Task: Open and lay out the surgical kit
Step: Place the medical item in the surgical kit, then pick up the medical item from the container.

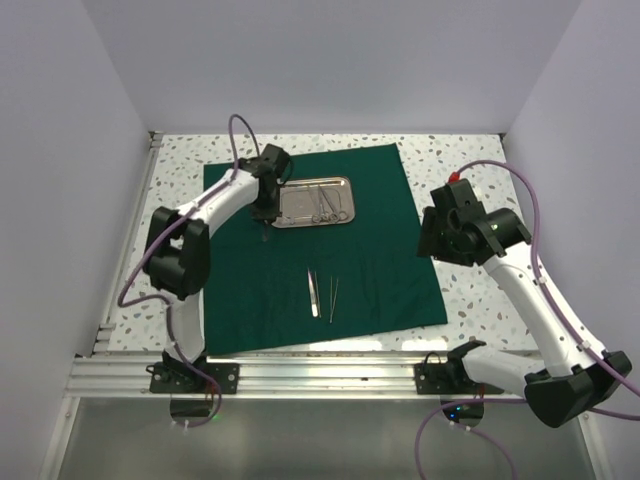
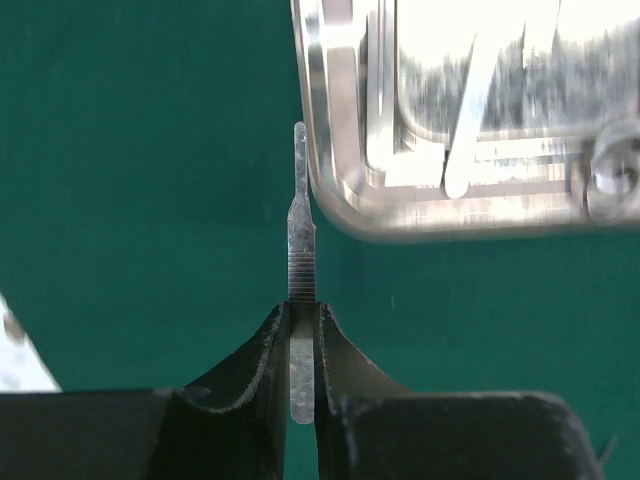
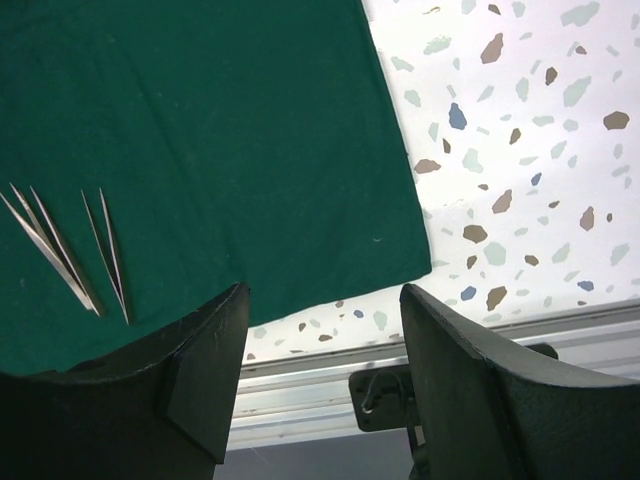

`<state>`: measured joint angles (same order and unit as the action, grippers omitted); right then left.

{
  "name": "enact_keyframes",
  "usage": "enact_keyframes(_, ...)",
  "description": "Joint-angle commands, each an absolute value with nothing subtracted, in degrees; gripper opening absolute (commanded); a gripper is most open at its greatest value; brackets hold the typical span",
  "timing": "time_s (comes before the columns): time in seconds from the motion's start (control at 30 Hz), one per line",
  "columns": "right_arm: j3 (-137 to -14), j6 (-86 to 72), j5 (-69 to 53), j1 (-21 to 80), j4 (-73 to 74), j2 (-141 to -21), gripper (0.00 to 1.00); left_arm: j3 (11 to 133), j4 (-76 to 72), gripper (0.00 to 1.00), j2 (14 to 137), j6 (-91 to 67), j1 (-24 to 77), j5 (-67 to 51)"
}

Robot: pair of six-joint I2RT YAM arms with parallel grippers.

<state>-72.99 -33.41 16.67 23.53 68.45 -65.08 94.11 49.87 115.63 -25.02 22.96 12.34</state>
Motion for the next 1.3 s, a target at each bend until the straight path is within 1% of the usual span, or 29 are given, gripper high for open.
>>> enact_keyframes(0.0, -72.25, -32.35, 15.12, 23.64, 66.36, -64.07, 0.66, 83.89, 46.14, 0.00, 104.26, -29.70, 26.36, 13.00)
enact_keyframes(0.07, -71.81, -32.08, 14.24, 23.64, 65.92, -63.90, 0.66, 79.56, 45.88, 0.00, 99.07, -32.42, 28.56, 14.50)
enact_keyframes(0.27, -69.70, -30.68, 12.22, 23.56, 64.87, -63.28, 0.66, 59.90, 42.98, 0.00, 86.32, -40.07, 33.04, 13.63)
enact_keyframes(0.4, -68.47, -29.80, 11.34, 23.64, 64.51, -62.67, 0.66, 51.27, 41.93, 0.00, 78.86, -45.08, 34.19, 13.45)
enact_keyframes(0.57, -66.89, -29.27, 10.55, 23.55, 63.81, -61.96, 0.66, 45.18, 41.39, 0.00, 75.24, -47.81, 34.28, 13.89)
enact_keyframes(0.63, -65.92, -29.27, 10.11, 23.64, 63.37, -61.70, 0.66, 45.26, 42.70, 0.04, 75.15, -48.07, 34.36, 14.24)
enact_keyframes(0.7, -65.31, -29.27, 9.93, 23.64, 63.02, -61.35, 0.66, 45.88, 44.11, 0.28, 75.06, -48.43, 34.36, 14.50)
enact_keyframes(0.73, -65.04, -29.35, 10.02, 23.64, 63.02, -61.17, 0.66, 46.23, 45.25, 0.48, 74.80, -48.43, 34.37, 14.68)
enact_keyframes(0.8, -65.04, -29.27, 10.37, 23.55, 63.11, -60.91, 0.66, 48.16, 46.23, 0.62, 74.53, -48.34, 34.37, 15.03)
enact_keyframes(0.83, -65.04, -29.27, 10.63, 23.64, 63.19, -60.73, 0.66, 49.21, 47.27, 0.72, 74.62, -48.08, 34.37, 15.81)
enact_keyframes(0.93, -65.30, -29.27, 11.95, 23.64, 63.63, -60.21, 0.66, 55.97, 48.51, 0.74, 77.06, -45.28, 34.37, 17.83)
enact_keyframes(0.97, -65.39, -29.27, 12.56, 23.56, 64.07, -60.21, 0.66, 60.60, 48.60, 0.75, 78.30, -44.22, 34.28, 18.45)
enact_keyframes(1.03, -66.09, -29.53, 12.92, 23.56, 64.60, -60.20, 0.66, 65.80, 48.52, 0.75, 83.56, -40.11, 34.28, 20.47)
enact_keyframes(1.07, -66.53, -29.62, 13.18, 23.55, 65.21, -60.21, 0.66, 70.96, 48.25, 0.75, 85.67, -38.69, 34.19, 21.09)
enact_keyframes(1.13, -67.75, -29.97, 14.15, 23.56, 65.65, -60.12, 0.66, 76.26, 47.29, 0.75, 92.96, -34.39, 33.67, 21.88)
enact_keyframes(1.17, -68.11, -30.06, 14.41, 23.64, 66.09, -60.03, 0.66, 81.68, 47.02, 0.75, 95.51, -33.06, 33.31, 21.62)
enact_keyframes(1.2, -68.55, -30.23, 15.20, 23.64, 66.27, -59.94, 0.66, 84.44, 46.76, 0.75, 100.58, -31.83, 32.53, 21.19)
enact_keyframes(1.27, -69.61, -30.67, 15.64, 23.55, 67.23, -59.94, 0.66, 92.23, 46.67, 0.74, 105.62, -29.19, 31.73, 20.04)
